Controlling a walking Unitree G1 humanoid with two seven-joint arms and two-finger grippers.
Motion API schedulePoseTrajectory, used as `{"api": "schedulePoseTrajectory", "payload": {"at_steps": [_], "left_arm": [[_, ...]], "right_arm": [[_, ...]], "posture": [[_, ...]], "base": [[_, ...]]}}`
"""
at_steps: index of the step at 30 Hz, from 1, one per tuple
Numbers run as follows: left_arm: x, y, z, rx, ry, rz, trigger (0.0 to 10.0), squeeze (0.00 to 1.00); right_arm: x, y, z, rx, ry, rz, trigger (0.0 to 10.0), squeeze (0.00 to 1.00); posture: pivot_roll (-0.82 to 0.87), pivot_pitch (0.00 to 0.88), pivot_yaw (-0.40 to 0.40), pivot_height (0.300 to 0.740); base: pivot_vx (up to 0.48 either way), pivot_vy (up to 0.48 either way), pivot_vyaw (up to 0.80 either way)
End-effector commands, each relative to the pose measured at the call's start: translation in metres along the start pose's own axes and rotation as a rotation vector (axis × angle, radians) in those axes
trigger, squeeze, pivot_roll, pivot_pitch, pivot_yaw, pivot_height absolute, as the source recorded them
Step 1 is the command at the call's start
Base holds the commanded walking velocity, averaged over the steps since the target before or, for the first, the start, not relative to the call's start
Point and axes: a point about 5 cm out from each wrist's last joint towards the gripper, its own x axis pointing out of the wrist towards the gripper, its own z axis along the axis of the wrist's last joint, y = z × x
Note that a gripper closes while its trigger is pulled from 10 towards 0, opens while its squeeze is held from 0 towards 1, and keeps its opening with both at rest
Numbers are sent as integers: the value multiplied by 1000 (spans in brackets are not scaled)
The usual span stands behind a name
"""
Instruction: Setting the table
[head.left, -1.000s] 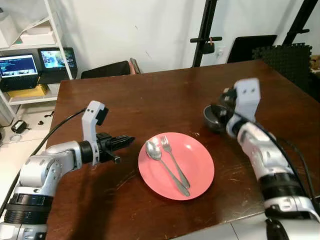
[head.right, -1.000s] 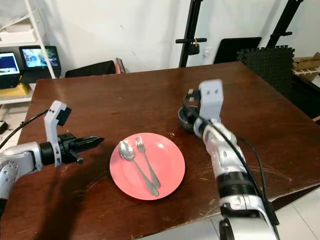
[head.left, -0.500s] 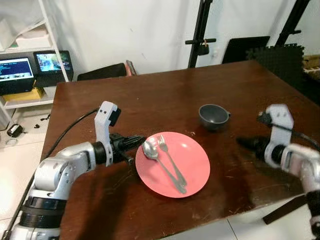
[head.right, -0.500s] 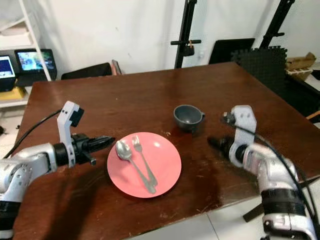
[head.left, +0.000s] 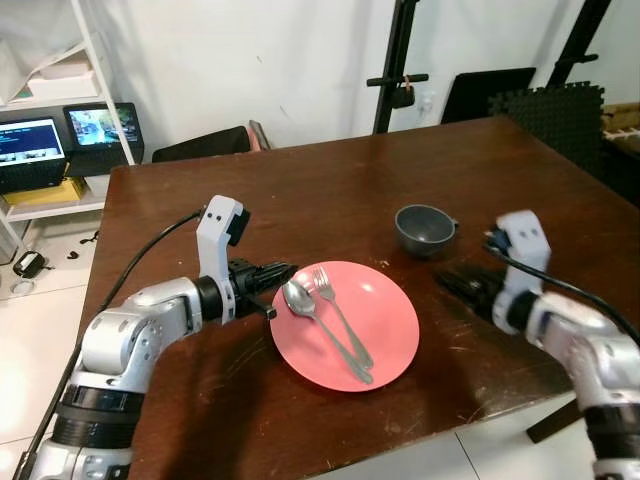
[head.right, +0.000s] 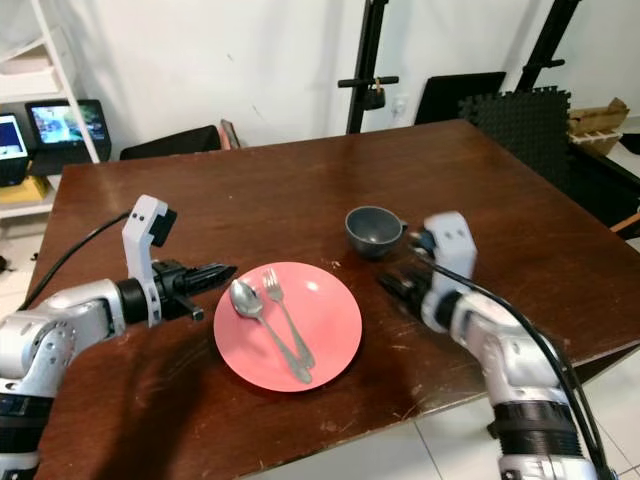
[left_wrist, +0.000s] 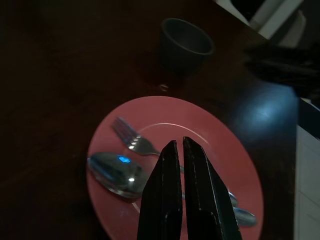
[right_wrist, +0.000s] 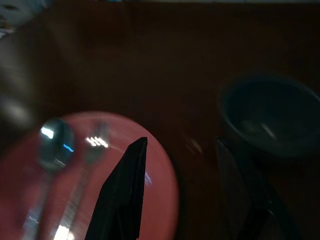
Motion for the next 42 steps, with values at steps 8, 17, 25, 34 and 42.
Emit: {"api": "schedulePoseTrajectory", "payload": {"at_steps": [8,17,25,34,42], "left_arm": [[-9,19,3,2,-13,126,10000,0],[-7,24,8,-9,-37,191,10000,0],[-6,24,5,-13,-30,191,10000,0],[-5,23,5,-18,-30,188,10000,0],[-4,22,2,-26,-28,185,10000,0]], "right_arm": [[30,66,-18,-5,134,192,10000,0],[52,102,-24,-101,171,200,10000,0],[55,111,-40,-233,247,220,10000,0],[53,112,-55,-314,294,241,10000,0],[55,115,-70,-270,337,261,10000,0]], "posture": [[-46,188,65,740],[-51,200,49,740],[-61,211,50,740],[-65,217,47,740],[-68,223,42,740]], "base": [[0,0,0],[0,0,0],[0,0,0],[0,0,0],[0,0,0]]}}
